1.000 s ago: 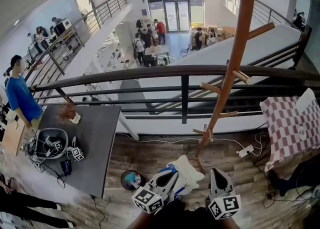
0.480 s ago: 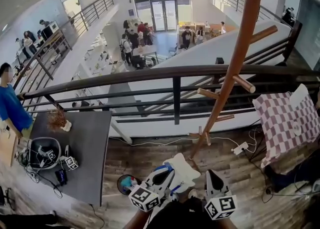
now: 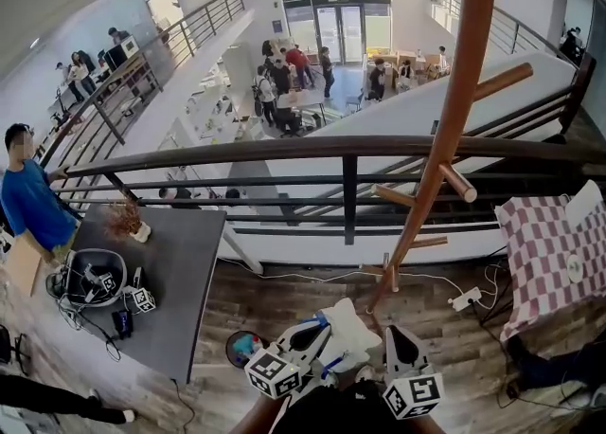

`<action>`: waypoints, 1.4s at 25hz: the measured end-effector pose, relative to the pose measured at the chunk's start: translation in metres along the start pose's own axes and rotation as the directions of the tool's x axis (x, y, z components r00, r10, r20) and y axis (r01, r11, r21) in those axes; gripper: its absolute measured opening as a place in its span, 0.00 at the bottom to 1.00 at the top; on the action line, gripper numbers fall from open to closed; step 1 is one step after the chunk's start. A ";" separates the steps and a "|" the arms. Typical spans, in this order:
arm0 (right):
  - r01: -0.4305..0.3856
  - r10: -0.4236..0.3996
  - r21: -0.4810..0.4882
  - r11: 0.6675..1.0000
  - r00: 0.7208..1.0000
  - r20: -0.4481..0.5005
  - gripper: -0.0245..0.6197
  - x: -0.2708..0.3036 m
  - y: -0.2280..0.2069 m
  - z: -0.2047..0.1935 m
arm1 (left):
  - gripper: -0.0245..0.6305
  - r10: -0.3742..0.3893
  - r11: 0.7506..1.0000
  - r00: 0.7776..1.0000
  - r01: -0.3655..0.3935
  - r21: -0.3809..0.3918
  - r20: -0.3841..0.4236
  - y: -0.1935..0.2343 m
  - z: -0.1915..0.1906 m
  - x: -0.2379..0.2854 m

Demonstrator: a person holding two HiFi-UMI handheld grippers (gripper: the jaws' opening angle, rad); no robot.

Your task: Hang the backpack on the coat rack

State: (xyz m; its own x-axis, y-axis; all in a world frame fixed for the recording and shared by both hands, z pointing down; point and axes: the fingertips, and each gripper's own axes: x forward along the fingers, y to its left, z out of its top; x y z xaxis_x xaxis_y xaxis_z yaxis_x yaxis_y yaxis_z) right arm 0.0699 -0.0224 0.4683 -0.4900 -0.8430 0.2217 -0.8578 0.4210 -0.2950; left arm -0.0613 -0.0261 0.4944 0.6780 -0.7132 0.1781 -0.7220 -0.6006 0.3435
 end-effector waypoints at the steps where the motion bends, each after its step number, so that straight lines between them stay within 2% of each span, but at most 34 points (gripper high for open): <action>1: -0.011 0.011 0.004 1.000 1.000 -0.004 0.06 0.001 -0.001 -0.001 | 0.06 0.009 1.000 1.000 -0.009 -0.008 0.002 0.000 0.000 0.001; 6: -0.064 0.064 0.005 0.998 0.998 -0.022 0.06 0.010 -0.006 -0.011 | 0.06 0.029 1.000 1.000 -0.029 -0.012 0.007 -0.003 -0.002 0.013; 9: -0.070 0.070 0.005 0.998 0.997 -0.036 0.06 0.014 -0.007 -0.012 | 0.06 0.024 1.000 1.000 -0.024 -0.014 0.001 -0.003 -0.002 0.022; 17: -0.009 0.009 0.010 1.000 1.000 -0.019 0.06 0.030 -0.018 -0.006 | 0.06 -0.043 0.999 0.999 0.043 -0.006 -0.031 0.004 -0.001 0.044; 23: 0.031 -0.030 0.025 0.999 0.999 -0.030 0.06 0.038 -0.021 -0.017 | 0.06 -0.092 0.996 0.994 0.093 0.000 -0.054 0.009 -0.004 0.057; 35: 0.051 -0.050 0.012 0.999 0.996 -0.076 0.06 0.061 -0.011 -0.024 | 0.06 -0.151 0.989 0.985 0.150 -0.019 -0.084 0.032 -0.004 0.079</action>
State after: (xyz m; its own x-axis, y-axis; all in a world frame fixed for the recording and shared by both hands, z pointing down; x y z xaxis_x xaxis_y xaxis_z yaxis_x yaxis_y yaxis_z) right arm 0.0456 -0.0699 0.5077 -0.4571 -0.8349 0.3065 -0.8797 0.3735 -0.2945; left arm -0.0309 -0.1002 0.5233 0.7883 -0.5814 0.2013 -0.6096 -0.6936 0.3838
